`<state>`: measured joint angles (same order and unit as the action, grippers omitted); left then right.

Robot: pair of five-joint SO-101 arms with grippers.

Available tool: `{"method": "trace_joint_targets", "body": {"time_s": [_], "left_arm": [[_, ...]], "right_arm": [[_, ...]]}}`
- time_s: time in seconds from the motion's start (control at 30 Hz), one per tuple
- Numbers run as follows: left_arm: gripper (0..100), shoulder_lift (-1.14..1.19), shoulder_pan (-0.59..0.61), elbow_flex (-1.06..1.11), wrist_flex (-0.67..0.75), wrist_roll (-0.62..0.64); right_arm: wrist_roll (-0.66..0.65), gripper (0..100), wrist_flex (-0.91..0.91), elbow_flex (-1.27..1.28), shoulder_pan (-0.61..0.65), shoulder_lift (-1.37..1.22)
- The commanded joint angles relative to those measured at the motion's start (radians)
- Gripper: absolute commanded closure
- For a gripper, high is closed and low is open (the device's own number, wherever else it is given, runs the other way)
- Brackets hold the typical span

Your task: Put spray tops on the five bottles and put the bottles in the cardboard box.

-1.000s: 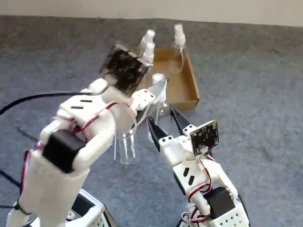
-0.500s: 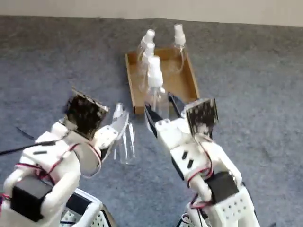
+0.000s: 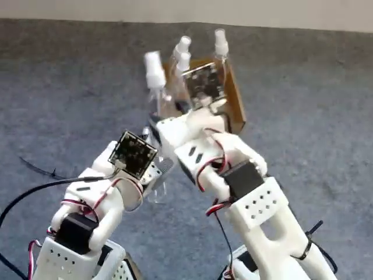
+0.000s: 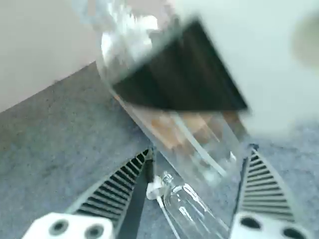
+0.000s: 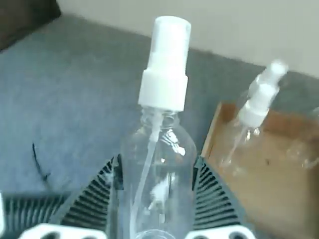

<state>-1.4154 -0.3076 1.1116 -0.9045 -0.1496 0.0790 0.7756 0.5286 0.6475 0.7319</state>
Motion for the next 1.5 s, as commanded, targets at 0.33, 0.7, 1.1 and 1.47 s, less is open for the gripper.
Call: {"method": "trace_joint_targets", "body": {"time_s": [0.33, 0.7, 1.1, 1.47], "left_arm": [[74, -0.01, 0.15, 0.091, 0.127, 0.015], [74, -0.021, 0.16, 0.113, 0.064, 0.014], [74, -0.012, 0.282, 0.246, 0.239, 0.014], [74, -0.012, 0.278, 0.249, 0.239, 0.015]], "right_arm": [[-0.057, 99.5, 0.17, -0.067, 0.013, 0.128], [-0.176, 99.5, -0.134, -0.068, -0.341, -0.096], [-0.18, 99.5, -0.486, -0.002, -0.463, -0.338], [-0.18, 99.5, -0.73, 0.13, -0.475, -0.47]]}}
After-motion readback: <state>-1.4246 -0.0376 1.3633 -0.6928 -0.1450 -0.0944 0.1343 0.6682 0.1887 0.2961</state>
